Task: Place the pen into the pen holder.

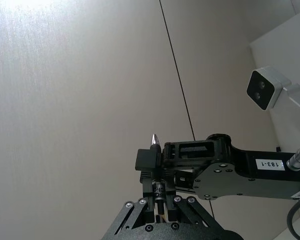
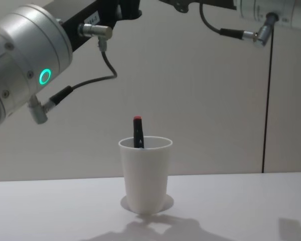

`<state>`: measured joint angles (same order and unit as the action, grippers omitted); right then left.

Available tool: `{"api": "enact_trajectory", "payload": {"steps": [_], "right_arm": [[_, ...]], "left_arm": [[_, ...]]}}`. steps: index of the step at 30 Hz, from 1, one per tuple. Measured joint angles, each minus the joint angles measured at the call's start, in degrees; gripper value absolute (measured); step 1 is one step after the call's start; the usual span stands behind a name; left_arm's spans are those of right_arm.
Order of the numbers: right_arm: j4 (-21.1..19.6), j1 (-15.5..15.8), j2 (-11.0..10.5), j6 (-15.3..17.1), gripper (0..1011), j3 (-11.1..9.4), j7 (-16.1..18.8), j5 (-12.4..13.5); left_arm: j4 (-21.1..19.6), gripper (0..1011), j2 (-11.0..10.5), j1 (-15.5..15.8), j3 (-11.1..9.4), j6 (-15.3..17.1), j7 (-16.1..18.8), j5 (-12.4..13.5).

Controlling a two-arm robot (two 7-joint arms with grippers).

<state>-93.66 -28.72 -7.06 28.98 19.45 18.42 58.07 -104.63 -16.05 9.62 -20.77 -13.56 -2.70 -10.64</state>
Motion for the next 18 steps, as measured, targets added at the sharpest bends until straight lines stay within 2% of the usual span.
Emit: {"api": "enact_trajectory", "payload": {"steps": [4, 7, 9, 18], "right_arm": [[0.0, 0.0, 0.0, 0.0, 282, 0.0, 0.0, 0.0], [0.0, 0.0, 0.0, -0.1, 166, 0.1, 0.1, 0.0], [0.0, 0.0, 0.0, -0.1, 129, 0.1, 0.2, 0.0], [0.1, 0.0, 0.0, -0.1, 129, 0.1, 0.1, 0.0]], "left_arm": [[0.0, 129, 0.0, 0.0, 0.0, 0.0, 0.0, 0.0], [0.0, 129, 0.0, 0.0, 0.0, 0.0, 0.0, 0.0], [0.0, 129, 0.0, 0.0, 0.0, 0.0, 0.0, 0.0], [0.0, 129, 0.0, 0.0, 0.0, 0.0, 0.0, 0.0]]}}
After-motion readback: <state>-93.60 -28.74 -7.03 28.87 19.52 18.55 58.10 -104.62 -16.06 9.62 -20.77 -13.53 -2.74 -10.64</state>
